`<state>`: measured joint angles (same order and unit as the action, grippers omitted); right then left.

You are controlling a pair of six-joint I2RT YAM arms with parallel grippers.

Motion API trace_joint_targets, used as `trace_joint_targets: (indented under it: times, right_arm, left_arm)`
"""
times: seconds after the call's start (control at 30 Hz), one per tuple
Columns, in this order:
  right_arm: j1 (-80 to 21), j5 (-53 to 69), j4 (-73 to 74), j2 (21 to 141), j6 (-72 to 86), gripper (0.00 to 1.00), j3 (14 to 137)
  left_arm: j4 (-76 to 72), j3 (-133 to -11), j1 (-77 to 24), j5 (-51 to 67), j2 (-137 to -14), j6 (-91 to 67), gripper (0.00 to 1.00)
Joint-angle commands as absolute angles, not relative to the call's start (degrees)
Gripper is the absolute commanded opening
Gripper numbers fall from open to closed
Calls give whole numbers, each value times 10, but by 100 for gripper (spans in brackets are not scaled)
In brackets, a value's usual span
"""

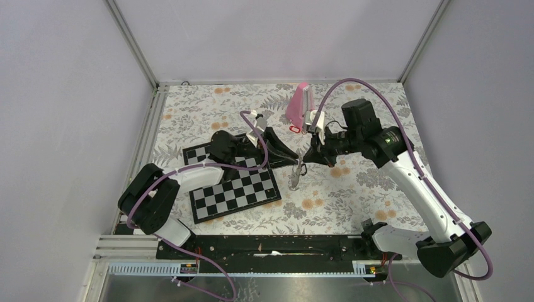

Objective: Put the keys on the keyring

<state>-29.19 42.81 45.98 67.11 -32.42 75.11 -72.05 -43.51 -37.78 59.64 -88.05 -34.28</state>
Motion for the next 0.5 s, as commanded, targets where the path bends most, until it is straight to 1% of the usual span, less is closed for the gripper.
trace_joint_targets:
  times: [0.0, 0.1, 0.17, 0.3, 0.47]
  right_arm:
    - [-297, 375, 545, 695, -380, 0, 813]
    - [-309, 333, 587, 721, -394, 0, 834]
    - [-319, 310, 614, 739, -399, 0, 850]
    - [-332, 284, 646, 771, -398, 0, 877]
    - [-342, 261, 660, 792, -383, 0, 901]
  left_arm:
    - [-585, -475, -363, 627, -852, -225, 35]
    - [-468, -501, -361, 633, -850, -140, 42]
    - [-421, -516, -361, 632, -854, -101, 45]
    - [-423, -525, -363, 632, -865, -96, 47]
    - [-491, -507, -374, 645, -874, -131, 47]
